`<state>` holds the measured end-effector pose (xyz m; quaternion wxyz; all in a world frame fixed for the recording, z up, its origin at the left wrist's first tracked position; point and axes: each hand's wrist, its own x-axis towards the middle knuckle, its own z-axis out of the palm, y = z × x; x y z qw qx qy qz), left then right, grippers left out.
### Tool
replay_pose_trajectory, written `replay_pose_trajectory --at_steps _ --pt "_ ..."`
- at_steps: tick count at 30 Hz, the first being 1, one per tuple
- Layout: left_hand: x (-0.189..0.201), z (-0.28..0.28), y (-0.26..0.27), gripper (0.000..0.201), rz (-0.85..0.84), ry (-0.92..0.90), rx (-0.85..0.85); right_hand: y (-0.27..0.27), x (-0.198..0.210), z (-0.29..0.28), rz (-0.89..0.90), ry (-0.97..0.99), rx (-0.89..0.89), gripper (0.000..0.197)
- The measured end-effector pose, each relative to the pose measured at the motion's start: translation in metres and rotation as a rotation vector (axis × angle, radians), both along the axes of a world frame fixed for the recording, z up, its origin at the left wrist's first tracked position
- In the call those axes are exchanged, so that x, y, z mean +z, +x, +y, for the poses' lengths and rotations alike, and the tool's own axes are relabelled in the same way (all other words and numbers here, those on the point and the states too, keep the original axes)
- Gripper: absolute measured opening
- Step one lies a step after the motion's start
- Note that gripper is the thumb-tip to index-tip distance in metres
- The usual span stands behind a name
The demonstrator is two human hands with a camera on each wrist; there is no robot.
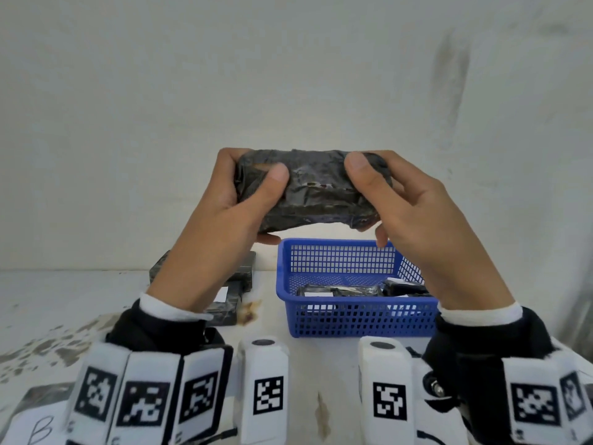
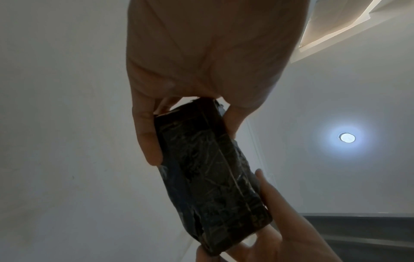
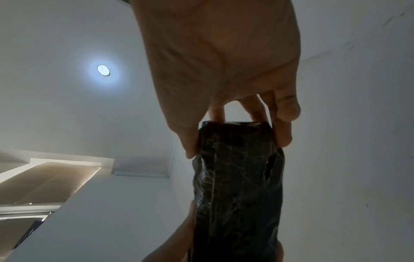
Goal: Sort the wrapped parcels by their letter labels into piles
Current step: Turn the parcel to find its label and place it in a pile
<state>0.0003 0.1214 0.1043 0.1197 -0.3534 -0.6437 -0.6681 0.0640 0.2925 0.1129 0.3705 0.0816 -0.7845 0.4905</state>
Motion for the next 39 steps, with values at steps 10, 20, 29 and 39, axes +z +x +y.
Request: replay_pose_trajectory --at_steps 10,20,29,39 --pt "-0.001 0.002 -0.001 0.05 0.008 -0.012 0.145 -0.004 -0.003 0.001 -0.007 0.089 0.017 0.022" --pt "-0.001 0.0 0.0 0.054 0.041 -0.071 0.159 -0.003 -0.003 0.001 -0.084 0.173 0.022 0.035" --pt "0.002 0.005 0.006 0.045 -0.057 0.049 0.025 -0.002 -0.002 0.009 -0.009 -0.041 0.138 0.057" --pt "0.002 -0.004 0.0 0.065 -0.115 0.016 -0.027 0.004 0.0 0.006 -0.044 -0.018 0.116 0.057"
